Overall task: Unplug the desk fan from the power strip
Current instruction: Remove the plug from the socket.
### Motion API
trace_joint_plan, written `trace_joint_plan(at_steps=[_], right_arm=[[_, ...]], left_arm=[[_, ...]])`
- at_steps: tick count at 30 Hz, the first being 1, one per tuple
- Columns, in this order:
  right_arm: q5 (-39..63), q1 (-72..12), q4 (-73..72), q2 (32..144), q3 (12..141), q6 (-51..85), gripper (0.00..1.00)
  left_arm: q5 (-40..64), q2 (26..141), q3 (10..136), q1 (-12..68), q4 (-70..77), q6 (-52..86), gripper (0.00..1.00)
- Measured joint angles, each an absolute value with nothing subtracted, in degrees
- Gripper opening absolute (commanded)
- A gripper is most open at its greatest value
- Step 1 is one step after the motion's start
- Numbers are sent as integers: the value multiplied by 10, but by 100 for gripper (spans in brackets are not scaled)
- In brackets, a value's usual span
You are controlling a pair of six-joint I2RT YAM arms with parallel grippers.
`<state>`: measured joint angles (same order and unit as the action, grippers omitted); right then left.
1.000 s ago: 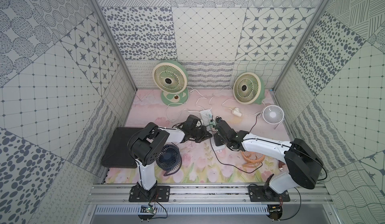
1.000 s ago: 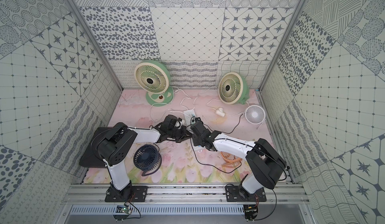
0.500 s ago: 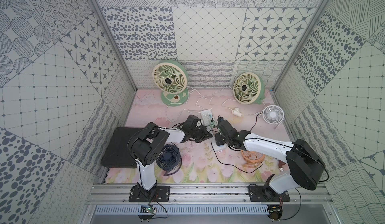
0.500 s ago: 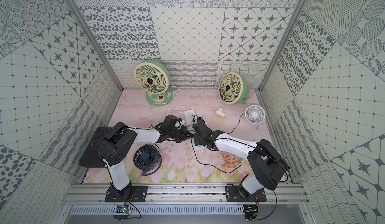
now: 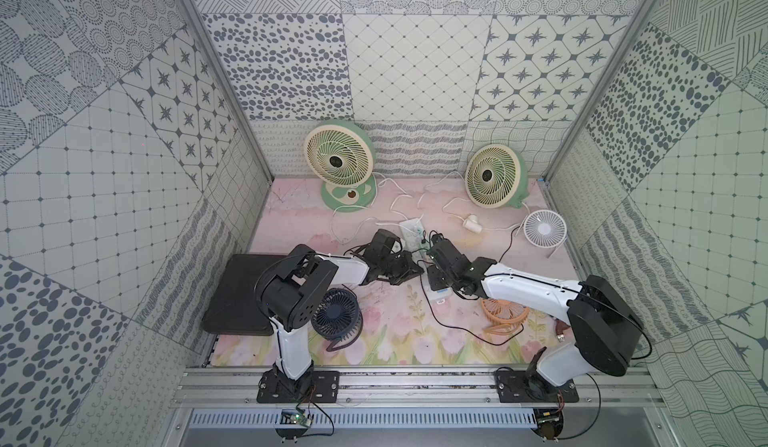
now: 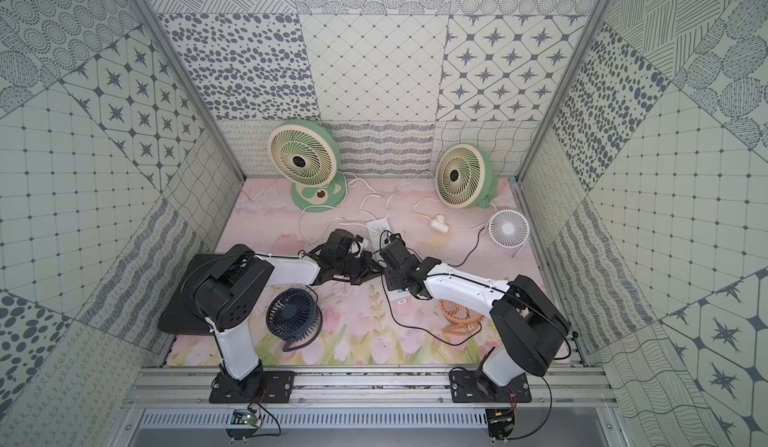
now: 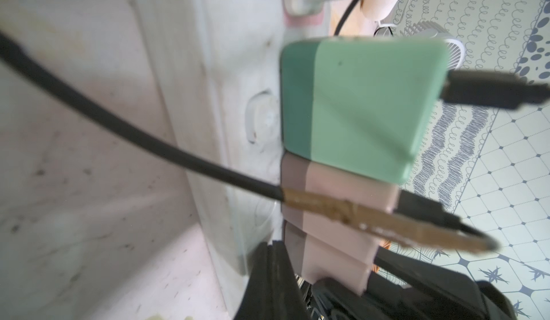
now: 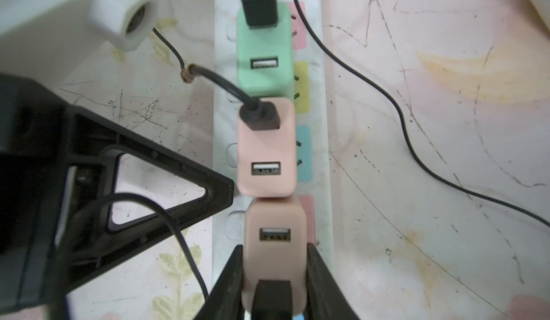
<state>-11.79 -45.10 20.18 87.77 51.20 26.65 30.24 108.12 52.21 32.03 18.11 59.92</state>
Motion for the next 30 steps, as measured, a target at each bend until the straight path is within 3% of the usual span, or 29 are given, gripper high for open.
trace_joint_plan(at_steps=[8,16,24,30], right_arm=[[-170,-486,228,898,536,266,0],[-110,-446,203,874,511,281,0],[-187,-495,244,896,546,274,0],[-151,-463,229,870,527,277,0]], left_arm=[[302,1081,522,320,180,599,0],[302,1081,523,320,178,598,0],[303,1082,524,320,176,598,0],[303,1082,525,320,175,598,0]])
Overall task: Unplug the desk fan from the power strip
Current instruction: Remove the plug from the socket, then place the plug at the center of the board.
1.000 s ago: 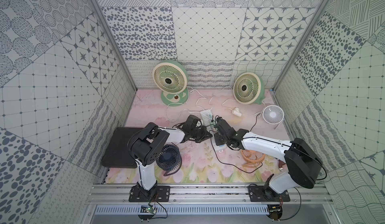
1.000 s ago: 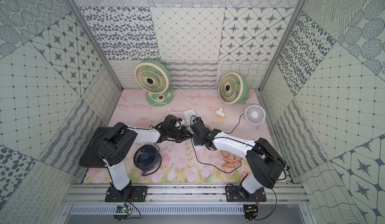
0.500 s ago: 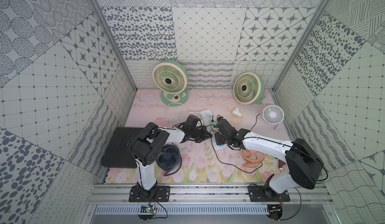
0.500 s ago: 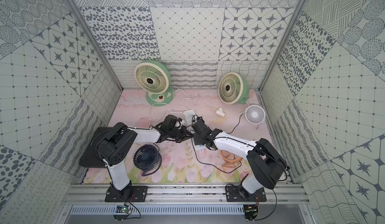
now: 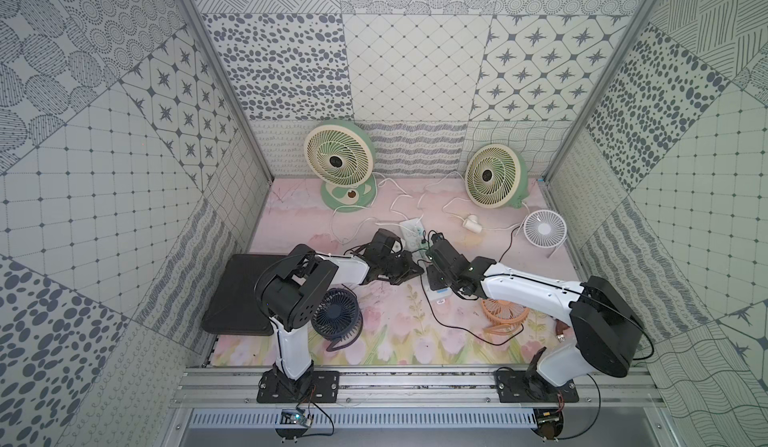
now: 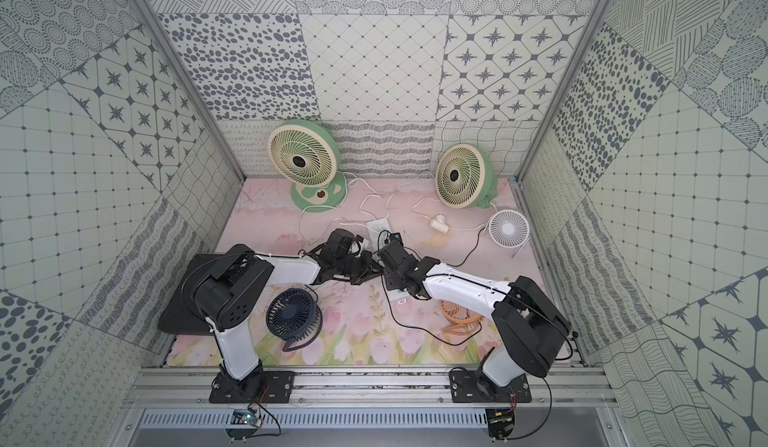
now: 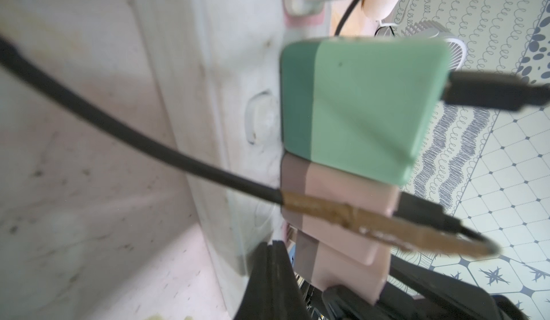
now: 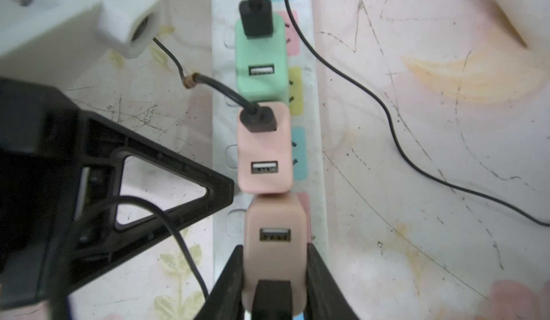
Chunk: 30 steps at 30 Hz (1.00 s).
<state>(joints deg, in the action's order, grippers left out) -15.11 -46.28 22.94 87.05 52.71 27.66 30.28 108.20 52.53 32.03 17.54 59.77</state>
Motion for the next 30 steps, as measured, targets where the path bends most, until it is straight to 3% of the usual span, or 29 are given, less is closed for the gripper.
trace_joint_plan(at_steps=[8,15,25,30], right_arm=[[-134,-434,236,759,507,252,0],[-102,-318,250,655,476,235,0],[-29,-120,303,697,469,218,5],[10,-96,311,743,469,211,9]], left_arm=[[302,1080,525,320,173,598,0],[281,1059,524,320,135,591,0],[223,962,505,320,54,561,0],[202,912,481,320,33,551,0]])
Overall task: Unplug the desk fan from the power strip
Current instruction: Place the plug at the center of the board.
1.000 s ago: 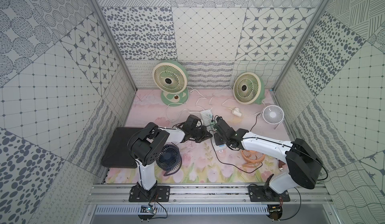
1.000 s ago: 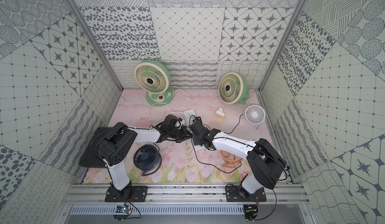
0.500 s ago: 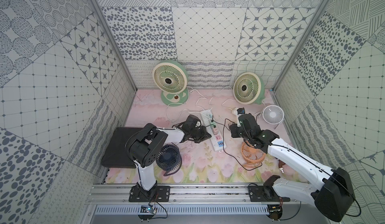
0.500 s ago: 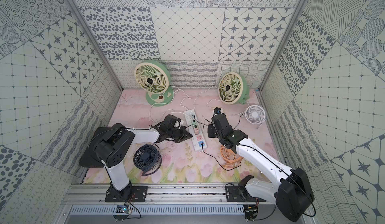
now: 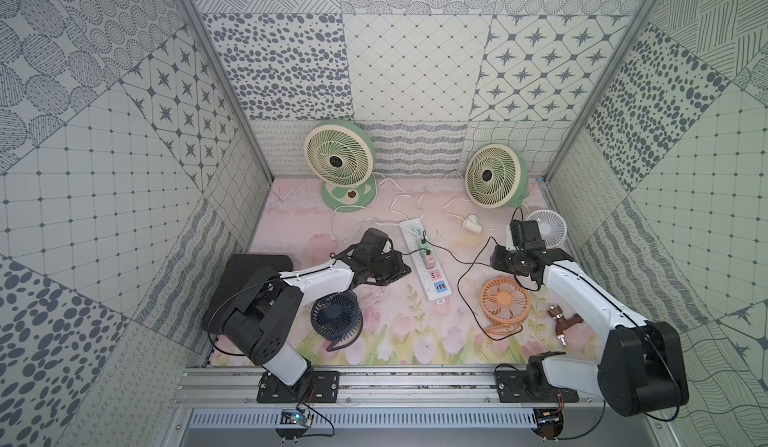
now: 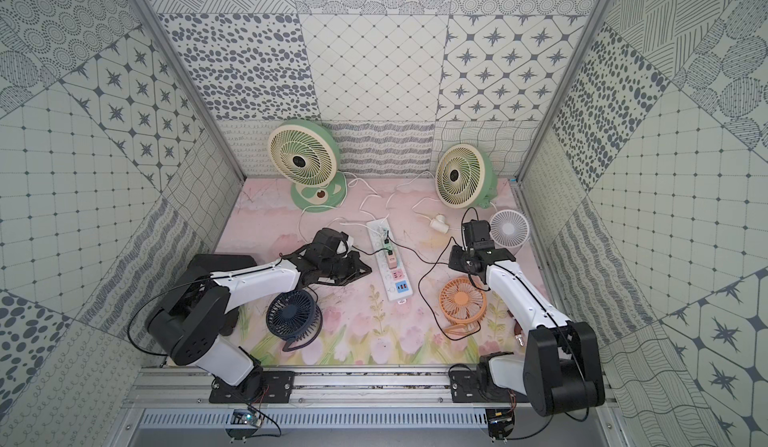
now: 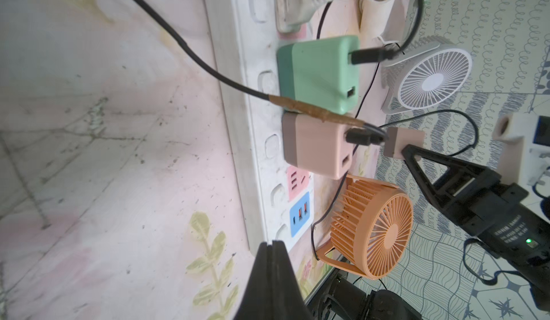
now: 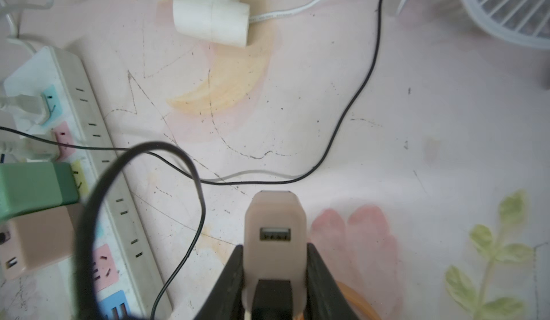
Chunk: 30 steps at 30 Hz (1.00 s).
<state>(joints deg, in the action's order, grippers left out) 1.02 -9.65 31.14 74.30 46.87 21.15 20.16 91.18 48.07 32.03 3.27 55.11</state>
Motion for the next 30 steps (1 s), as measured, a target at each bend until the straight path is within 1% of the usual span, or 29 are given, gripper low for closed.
trace_joint_plan(at_steps=[6,15,18,20,26,28,30], right_arm=[[57,-104,315,781,469,199,13],[98,-166,317,826,472,178,23],[101,-175,319,838,484,173,27],[101,-177,322,842,488,171,33],[96,-180,338,840,489,165,57],[93,-180,344,831,489,166,61],[85,-180,352,813,489,167,62]], left_arm=[[184,874,462,320,13,540,0],[171,857,457,320,5,526,0],[170,860,463,320,-1,521,0],[169,862,467,320,-5,517,0],[175,868,469,320,-5,512,0],[179,869,469,320,-5,510,0],[182,869,469,320,-5,509,0]])
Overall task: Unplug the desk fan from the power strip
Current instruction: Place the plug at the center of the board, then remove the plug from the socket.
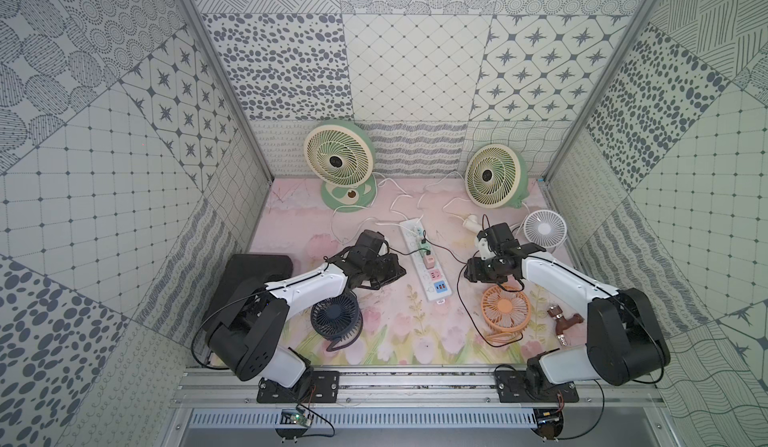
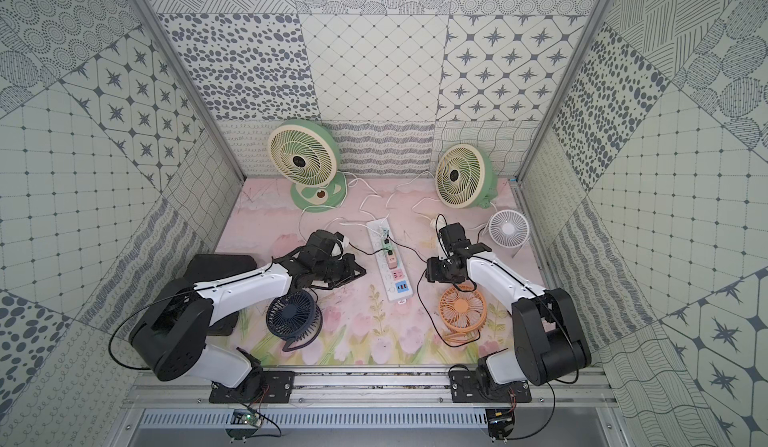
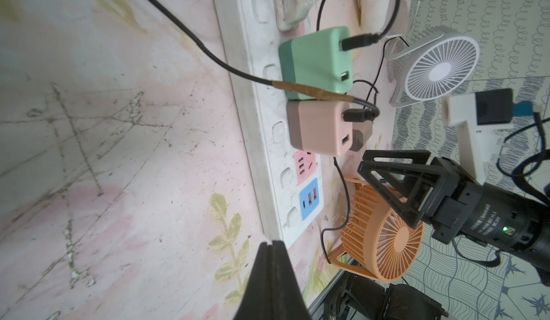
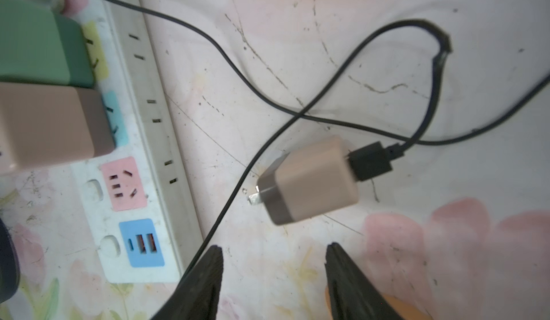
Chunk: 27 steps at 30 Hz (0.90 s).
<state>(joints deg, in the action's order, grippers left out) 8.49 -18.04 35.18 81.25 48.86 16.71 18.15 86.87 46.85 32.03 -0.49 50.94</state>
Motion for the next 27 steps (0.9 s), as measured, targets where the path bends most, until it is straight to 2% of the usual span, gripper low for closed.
trace_joint_plan(at_steps=[9,19,27], right_arm=[[40,-224,384,731,518,155,62],[9,-353,309,751,520,126,60],[-13,-386,210,811,520,136,60]], left_arm=[[201,877,469,321,10,510,0],[232,920,470,321,58,531,0],[253,959,476,321,96,553,0]])
